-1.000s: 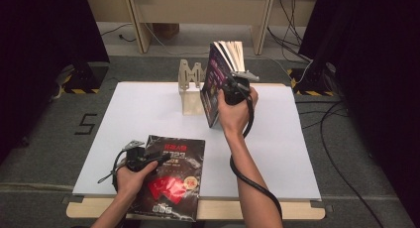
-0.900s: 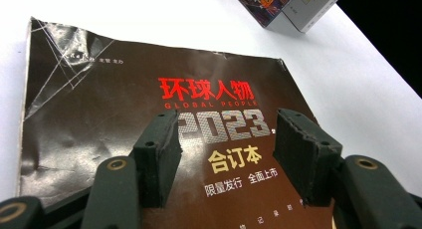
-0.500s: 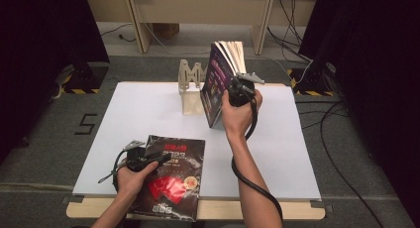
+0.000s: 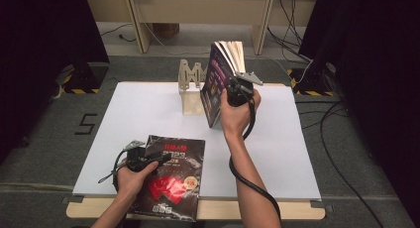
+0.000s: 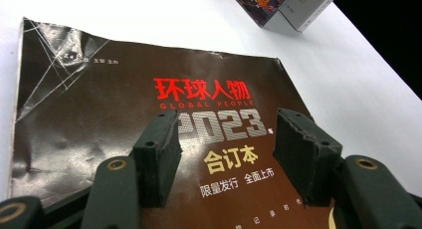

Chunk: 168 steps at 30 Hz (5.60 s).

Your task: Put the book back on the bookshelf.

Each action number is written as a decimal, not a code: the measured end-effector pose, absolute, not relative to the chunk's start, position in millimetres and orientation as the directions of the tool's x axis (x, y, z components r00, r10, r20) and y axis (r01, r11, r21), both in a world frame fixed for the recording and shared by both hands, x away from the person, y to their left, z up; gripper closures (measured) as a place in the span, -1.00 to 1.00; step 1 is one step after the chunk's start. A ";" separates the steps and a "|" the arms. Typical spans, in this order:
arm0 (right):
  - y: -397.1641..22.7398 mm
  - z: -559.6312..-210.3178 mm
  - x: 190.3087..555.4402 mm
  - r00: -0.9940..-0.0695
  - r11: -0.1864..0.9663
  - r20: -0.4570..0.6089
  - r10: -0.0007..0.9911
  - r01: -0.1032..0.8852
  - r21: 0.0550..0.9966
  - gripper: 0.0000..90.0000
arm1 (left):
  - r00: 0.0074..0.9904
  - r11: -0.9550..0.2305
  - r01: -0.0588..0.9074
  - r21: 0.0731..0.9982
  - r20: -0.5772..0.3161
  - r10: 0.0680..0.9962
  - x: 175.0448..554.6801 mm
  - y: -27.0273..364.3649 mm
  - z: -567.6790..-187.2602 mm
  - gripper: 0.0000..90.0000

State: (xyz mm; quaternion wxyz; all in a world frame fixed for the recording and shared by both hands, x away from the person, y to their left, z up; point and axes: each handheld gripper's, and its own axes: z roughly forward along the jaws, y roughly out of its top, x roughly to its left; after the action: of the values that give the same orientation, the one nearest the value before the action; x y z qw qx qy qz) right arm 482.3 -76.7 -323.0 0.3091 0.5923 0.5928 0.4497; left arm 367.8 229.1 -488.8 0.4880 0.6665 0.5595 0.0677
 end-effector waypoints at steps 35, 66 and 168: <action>-70.3 -317.6 481.7 -0.051 -0.118 0.148 0.988 0.380 0.918 0.53 | 0.369 0.101 0.676 0.730 -0.453 0.812 367.1 229.9 -487.3 -0.05; -56.7 -318.6 485.4 -0.095 -0.082 0.130 0.987 0.393 0.916 0.50 | 0.370 0.097 0.681 0.726 -0.456 0.809 367.6 227.7 -488.7 -0.05; -28.0 -299.7 560.4 -0.127 0.067 -0.011 0.992 0.443 0.894 0.70 | 0.378 0.094 0.688 0.720 -0.466 0.800 368.6 229.3 -491.6 -0.04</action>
State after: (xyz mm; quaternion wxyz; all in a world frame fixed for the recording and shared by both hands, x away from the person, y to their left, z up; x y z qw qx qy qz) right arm 560.4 -28.0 -299.7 0.3505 0.5599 0.6407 0.3914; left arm 368.6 229.3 -491.6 0.4894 0.6706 0.5545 0.0572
